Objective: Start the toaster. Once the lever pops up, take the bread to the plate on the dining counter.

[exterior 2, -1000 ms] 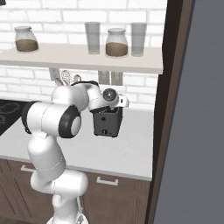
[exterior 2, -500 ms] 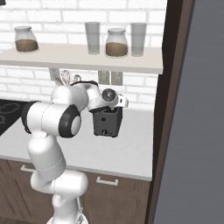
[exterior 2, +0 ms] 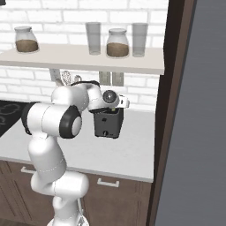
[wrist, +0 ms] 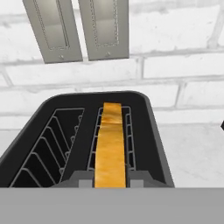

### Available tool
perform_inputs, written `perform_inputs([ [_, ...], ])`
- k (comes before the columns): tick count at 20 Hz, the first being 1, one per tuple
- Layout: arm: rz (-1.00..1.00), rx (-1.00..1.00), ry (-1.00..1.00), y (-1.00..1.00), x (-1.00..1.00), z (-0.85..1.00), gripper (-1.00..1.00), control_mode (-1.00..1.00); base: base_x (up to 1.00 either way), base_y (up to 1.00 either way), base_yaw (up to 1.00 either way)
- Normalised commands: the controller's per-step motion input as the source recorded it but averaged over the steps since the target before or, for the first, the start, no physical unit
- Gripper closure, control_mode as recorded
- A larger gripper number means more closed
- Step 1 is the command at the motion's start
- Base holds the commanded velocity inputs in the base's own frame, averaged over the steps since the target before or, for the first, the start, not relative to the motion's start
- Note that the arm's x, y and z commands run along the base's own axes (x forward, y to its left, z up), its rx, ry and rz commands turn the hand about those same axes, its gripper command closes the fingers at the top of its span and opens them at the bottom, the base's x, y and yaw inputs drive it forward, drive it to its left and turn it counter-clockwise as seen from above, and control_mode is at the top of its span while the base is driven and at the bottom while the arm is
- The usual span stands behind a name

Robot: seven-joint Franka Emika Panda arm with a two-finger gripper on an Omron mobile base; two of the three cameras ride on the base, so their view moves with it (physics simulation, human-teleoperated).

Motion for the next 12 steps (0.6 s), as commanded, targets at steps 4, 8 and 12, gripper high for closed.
perform_inputs([
  [4, 0.0, 0.0, -0.02, 0.0, 0.0, -0.01, 1.0, -1.0, 0.0, 0.0, 0.0],
  [8, 0.0, 0.0, -0.04, 0.0, 0.0, 0.01, 1.0, -1.0, 0.0, 0.0, 0.0],
  [12, 0.0, 0.0, 0.0, 0.0, 0.0, 0.23, 1.0, -1.0, 0.0, 0.0, 0.0],
])
